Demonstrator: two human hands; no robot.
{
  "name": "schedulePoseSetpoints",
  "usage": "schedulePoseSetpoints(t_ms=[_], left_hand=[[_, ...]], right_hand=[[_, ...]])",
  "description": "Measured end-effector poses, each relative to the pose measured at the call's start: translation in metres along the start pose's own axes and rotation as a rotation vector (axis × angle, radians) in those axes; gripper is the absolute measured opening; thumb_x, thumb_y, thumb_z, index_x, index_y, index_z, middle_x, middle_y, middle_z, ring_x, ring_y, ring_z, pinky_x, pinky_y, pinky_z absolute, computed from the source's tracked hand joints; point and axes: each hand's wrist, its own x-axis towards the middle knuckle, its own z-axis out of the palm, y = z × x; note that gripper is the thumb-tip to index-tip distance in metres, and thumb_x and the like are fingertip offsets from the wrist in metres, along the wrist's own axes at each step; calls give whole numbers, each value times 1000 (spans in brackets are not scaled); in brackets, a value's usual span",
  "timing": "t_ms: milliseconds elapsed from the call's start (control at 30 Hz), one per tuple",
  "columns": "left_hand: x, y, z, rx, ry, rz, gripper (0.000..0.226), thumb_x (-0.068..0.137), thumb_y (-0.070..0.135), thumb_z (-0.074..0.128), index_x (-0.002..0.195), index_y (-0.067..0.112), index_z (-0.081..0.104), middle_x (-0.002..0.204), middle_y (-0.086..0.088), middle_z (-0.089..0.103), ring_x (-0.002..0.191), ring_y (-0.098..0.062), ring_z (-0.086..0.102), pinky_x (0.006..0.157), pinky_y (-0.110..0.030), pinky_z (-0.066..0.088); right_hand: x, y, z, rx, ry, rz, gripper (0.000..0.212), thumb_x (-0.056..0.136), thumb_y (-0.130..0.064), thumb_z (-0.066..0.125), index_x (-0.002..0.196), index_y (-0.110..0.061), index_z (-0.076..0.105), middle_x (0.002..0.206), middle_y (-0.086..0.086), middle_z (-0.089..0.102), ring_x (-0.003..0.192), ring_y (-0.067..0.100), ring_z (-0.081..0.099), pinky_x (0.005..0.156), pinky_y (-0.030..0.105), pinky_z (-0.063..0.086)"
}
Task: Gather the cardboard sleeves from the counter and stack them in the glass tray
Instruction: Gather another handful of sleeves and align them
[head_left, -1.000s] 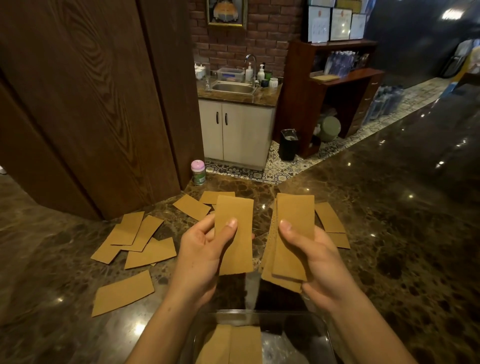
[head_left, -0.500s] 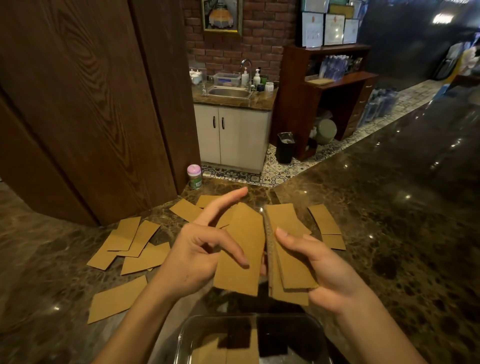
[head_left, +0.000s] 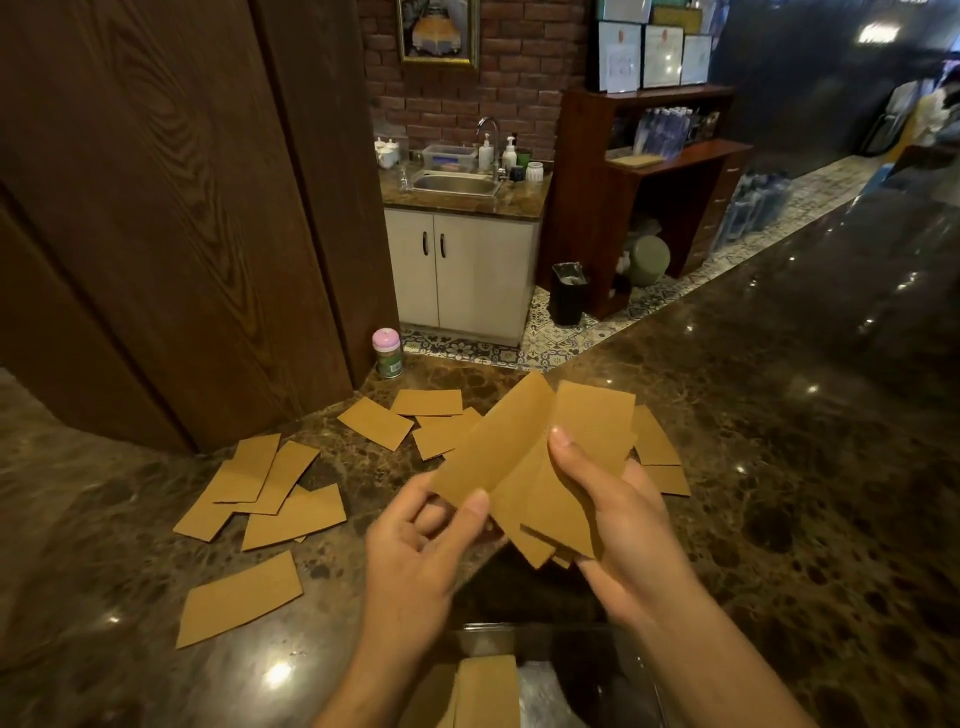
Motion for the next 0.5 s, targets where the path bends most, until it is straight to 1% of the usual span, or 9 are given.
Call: schedulePoseSetpoints(t_ms=[67, 167, 200, 233, 300, 333, 400, 433, 500], left_hand=[[4, 2, -3, -32, 45, 17, 33, 85, 20, 67, 117, 10, 66, 104, -16, 79, 98, -31, 76, 83, -38, 62], [14, 13, -18, 52, 34, 37, 27, 89, 19, 63, 115, 11, 67, 104, -10, 79, 92, -27, 76, 74, -29, 63], [18, 18, -25, 116, -8, 40, 24, 93, 17, 61, 116, 12, 67, 104, -8, 79, 90, -25, 76, 72, -28, 62], [22, 23, -31, 196, -70, 48, 22, 97, 13, 59, 117, 12, 68, 102, -5, 78, 86, -23, 75, 71, -28, 61], [29, 33, -40, 379, -219, 72, 25, 101, 9, 57, 120, 17, 69, 101, 2, 75, 84, -16, 71, 66, -24, 58], [32, 39, -41, 462, -284, 77, 29, 101, 10, 57, 125, 22, 69, 106, 6, 74, 87, -13, 70, 65, -23, 56], [37, 50, -35, 562, -379, 99, 35, 101, 13, 58, 132, 28, 66, 115, 13, 73, 97, -9, 69, 65, -24, 57], [39, 55, -30, 573, -392, 124, 35, 100, 14, 60, 132, 28, 67, 116, 12, 74, 99, -11, 70, 66, -27, 59], [42, 58, -17, 550, -318, 192, 31, 98, 18, 65, 127, 28, 71, 110, 5, 77, 97, -19, 72, 73, -35, 62]], right_hand=[[-2, -2, -4, -67, -50, 0, 39, 83, -25, 75, 121, -23, 65, 103, 4, 82, 93, 23, 80, 76, 42, 63], [-1, -22, -13, -177, -107, -49, 51, 74, -28, 76, 124, -19, 64, 105, 1, 82, 93, 20, 79, 73, 39, 63], [0, -32, -17, -197, -122, -71, 52, 75, -27, 75, 125, -18, 64, 110, 0, 81, 99, 20, 79, 77, 39, 62], [4, -42, -22, -224, -147, -90, 51, 77, -26, 74, 126, -17, 63, 115, 1, 80, 107, 20, 77, 84, 41, 61], [9, -60, -27, -349, -246, -90, 44, 86, -24, 77, 126, -14, 63, 122, 5, 78, 117, 23, 73, 96, 45, 56], [12, -66, -27, -432, -311, -68, 42, 88, -24, 78, 126, -12, 64, 121, 5, 78, 116, 22, 73, 97, 43, 57], [16, -67, -23, -567, -406, 19, 40, 87, -27, 78, 122, -11, 66, 111, 3, 80, 104, 16, 77, 86, 34, 62], [17, -63, -20, -608, -440, 59, 40, 87, -28, 78, 121, -12, 66, 109, 2, 80, 100, 15, 77, 83, 30, 63], [18, -48, -11, -624, -464, 82, 46, 84, -29, 79, 126, -15, 64, 114, 4, 78, 106, 19, 75, 87, 29, 62]])
